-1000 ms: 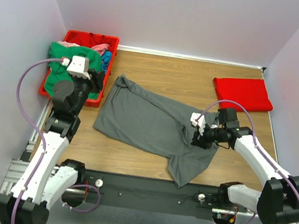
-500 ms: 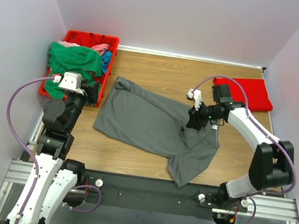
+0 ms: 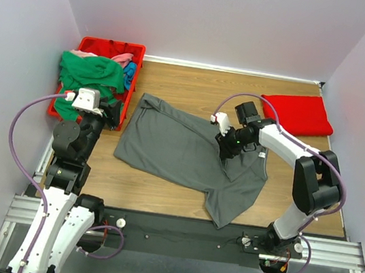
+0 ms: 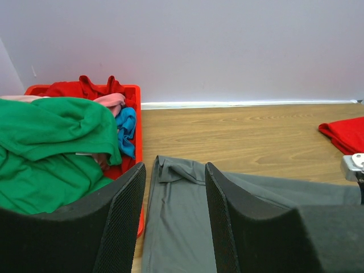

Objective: Fold and stack the t-shirts
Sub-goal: Fold the tshirt

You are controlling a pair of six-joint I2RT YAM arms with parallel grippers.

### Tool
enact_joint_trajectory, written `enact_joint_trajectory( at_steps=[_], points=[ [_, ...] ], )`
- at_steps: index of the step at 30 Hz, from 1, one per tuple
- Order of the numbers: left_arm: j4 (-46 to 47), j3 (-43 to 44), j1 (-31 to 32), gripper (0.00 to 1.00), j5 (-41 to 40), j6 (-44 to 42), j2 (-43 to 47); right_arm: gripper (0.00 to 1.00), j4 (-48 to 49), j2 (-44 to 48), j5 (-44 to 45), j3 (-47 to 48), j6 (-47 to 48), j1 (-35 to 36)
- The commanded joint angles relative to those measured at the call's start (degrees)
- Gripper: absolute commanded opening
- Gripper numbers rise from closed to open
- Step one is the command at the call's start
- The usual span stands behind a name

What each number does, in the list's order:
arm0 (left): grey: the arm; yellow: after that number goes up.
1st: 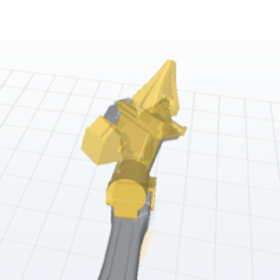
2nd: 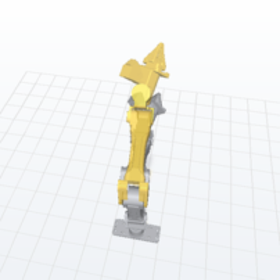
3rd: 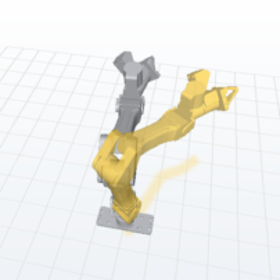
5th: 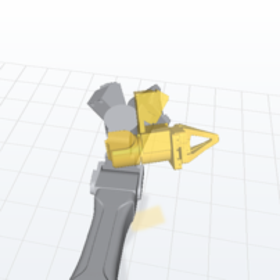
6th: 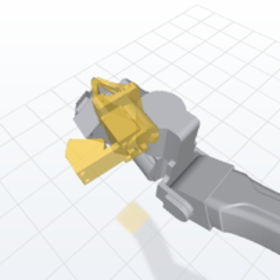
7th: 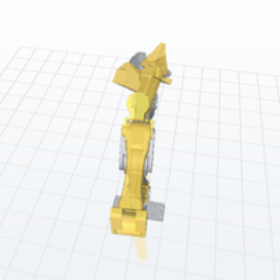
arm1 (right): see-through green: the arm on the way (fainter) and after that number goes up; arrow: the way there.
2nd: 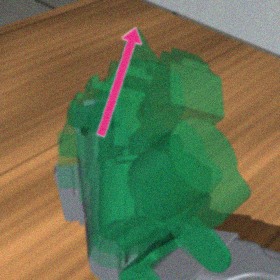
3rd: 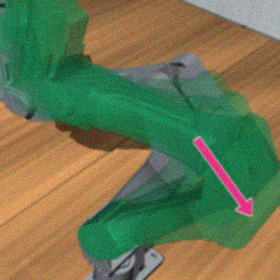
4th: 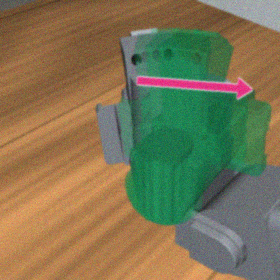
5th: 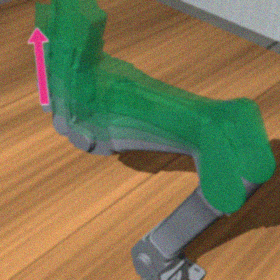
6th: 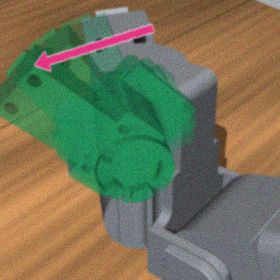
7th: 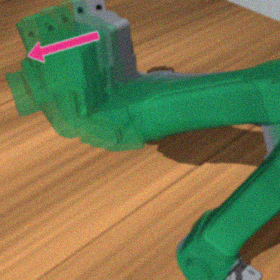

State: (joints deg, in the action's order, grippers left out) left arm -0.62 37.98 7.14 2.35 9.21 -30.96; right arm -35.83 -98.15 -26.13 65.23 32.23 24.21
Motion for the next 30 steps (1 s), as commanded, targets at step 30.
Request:
enact_joint_trajectory(
  at_steps=[30],
  points=[
    [-0.43, -0.62, -0.11, 0.54, 0.02, -0.16, 0.55, 0.39, -1.52, 7.88, -1.02, 1.48, -2.17, -3.09]
  ],
)
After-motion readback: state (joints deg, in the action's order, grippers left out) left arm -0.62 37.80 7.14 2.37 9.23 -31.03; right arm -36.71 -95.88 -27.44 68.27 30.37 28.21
